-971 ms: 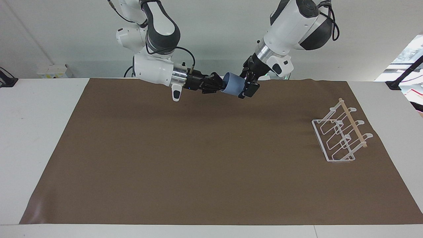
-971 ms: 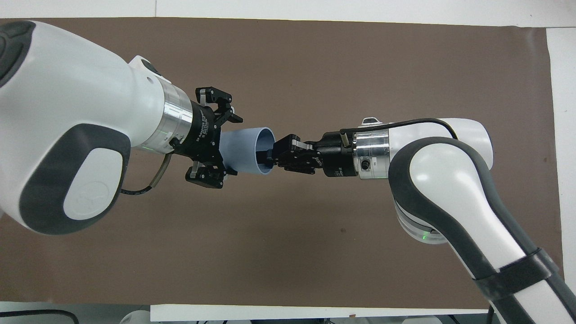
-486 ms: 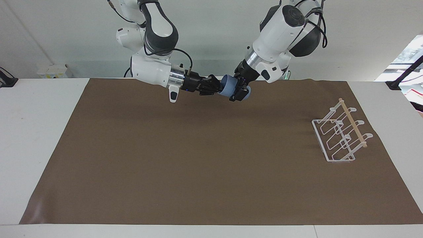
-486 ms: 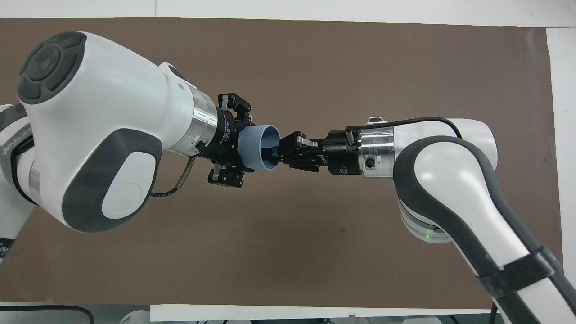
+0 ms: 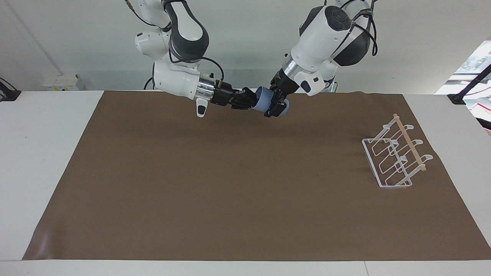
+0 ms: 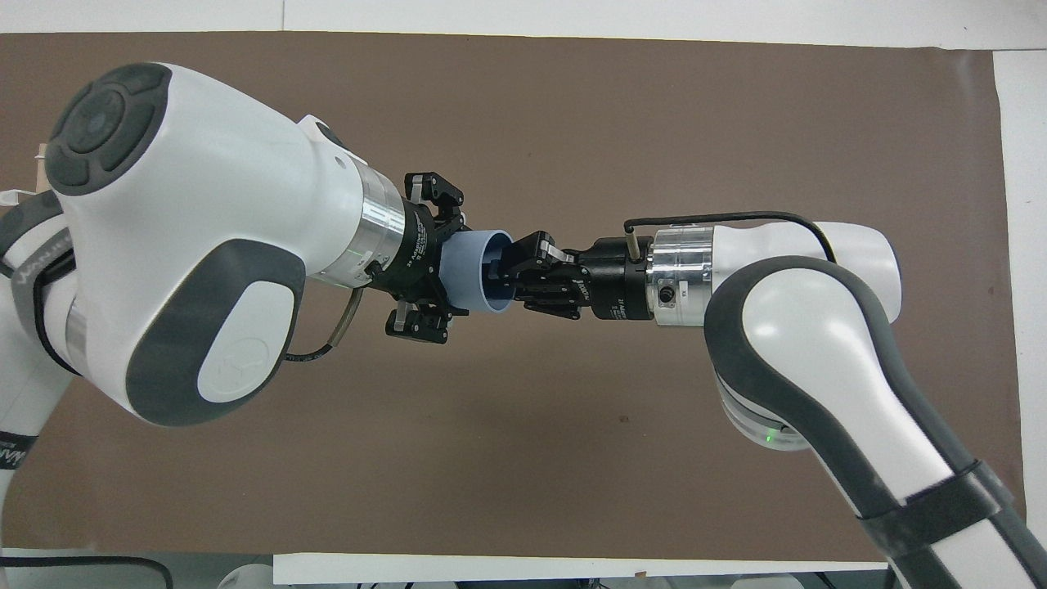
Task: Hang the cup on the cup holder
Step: 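Close the left gripper on the cup while the right gripper releases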
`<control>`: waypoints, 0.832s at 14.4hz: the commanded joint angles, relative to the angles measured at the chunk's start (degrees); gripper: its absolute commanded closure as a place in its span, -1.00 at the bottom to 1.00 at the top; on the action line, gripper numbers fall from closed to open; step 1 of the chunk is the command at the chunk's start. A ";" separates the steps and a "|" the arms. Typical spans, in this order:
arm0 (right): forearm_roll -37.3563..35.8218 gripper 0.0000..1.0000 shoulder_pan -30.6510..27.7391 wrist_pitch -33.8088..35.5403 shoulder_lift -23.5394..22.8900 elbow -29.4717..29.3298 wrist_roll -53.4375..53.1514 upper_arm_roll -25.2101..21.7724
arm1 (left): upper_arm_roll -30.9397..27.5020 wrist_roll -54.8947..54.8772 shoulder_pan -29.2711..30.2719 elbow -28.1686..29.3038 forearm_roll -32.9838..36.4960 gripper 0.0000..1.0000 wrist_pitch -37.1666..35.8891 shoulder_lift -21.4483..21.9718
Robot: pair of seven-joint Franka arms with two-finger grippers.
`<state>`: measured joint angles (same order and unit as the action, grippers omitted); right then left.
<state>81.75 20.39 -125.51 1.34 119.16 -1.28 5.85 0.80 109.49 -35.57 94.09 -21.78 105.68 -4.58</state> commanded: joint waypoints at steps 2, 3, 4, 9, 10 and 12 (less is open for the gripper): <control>-0.10 -0.99 -2.79 1.57 -0.20 -2.18 -1.09 -0.31 | -0.89 -0.15 -0.29 0.04 1.81 1.00 -1.69 0.01; -0.19 -0.99 -6.12 5.41 -0.20 -2.62 -0.74 -0.31 | -0.71 -0.85 0.23 -0.22 4.44 1.00 -2.92 0.01; -1.85 -0.99 -9.46 10.15 -0.28 -3.40 -0.65 -0.31 | -0.97 -1.03 0.41 -0.22 5.51 1.00 -3.28 0.10; -20.88 -0.99 -25.55 21.00 1.73 -5.69 3.21 -0.31 | -1.06 -4.18 4.36 -0.22 14.37 1.00 -5.91 0.01; -26.76 -0.99 -27.32 21.62 2.78 -6.31 3.13 -0.31 | -1.06 -7.51 5.33 -0.22 15.96 1.00 -7.84 0.10; -40.29 -0.99 -27.95 21.89 5.33 -7.36 3.39 -0.31 | -1.24 -14.02 8.13 -0.22 18.34 1.00 -9.52 0.10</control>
<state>51.57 -7.27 -103.37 3.29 112.24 2.22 4.54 -0.42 100.93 -30.00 94.07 -5.95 98.70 -4.77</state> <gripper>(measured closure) 0.000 0.216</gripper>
